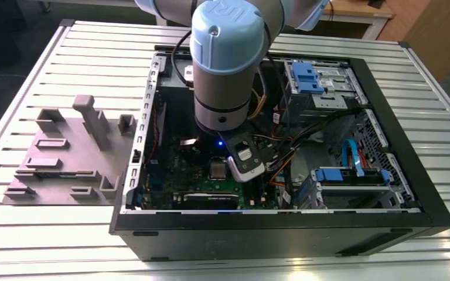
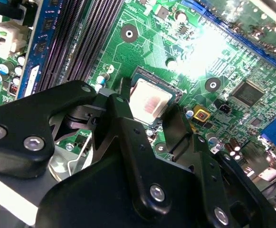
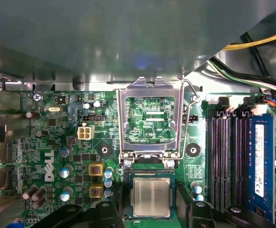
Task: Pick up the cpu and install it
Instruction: 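Place the cpu into insertion slot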
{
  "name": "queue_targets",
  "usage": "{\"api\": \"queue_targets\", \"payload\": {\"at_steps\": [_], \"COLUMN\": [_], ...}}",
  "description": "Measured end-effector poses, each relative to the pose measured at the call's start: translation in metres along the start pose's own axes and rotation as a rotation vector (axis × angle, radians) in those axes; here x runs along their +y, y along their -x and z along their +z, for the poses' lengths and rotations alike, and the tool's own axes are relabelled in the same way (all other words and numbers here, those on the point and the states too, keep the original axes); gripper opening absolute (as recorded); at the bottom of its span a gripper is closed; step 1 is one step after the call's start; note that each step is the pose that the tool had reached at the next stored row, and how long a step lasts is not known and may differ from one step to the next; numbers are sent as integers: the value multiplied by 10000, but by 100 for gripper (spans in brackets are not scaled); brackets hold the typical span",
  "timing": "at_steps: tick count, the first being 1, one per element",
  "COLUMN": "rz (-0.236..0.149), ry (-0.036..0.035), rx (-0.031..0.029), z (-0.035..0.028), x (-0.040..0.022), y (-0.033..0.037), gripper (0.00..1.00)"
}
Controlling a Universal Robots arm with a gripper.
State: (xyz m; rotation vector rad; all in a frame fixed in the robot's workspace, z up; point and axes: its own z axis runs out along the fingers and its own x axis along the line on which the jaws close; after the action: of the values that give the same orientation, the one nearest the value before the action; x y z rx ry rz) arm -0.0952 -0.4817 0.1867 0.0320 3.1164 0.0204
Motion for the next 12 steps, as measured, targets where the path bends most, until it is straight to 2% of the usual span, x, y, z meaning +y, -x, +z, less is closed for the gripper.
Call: {"api": "queue_targets", "payload": {"at_steps": [12], "rz": [-3], "ry": [-7], "rx": [-12], "z": [-3], "x": [-1], "y": [-10], "gripper": [54]}}
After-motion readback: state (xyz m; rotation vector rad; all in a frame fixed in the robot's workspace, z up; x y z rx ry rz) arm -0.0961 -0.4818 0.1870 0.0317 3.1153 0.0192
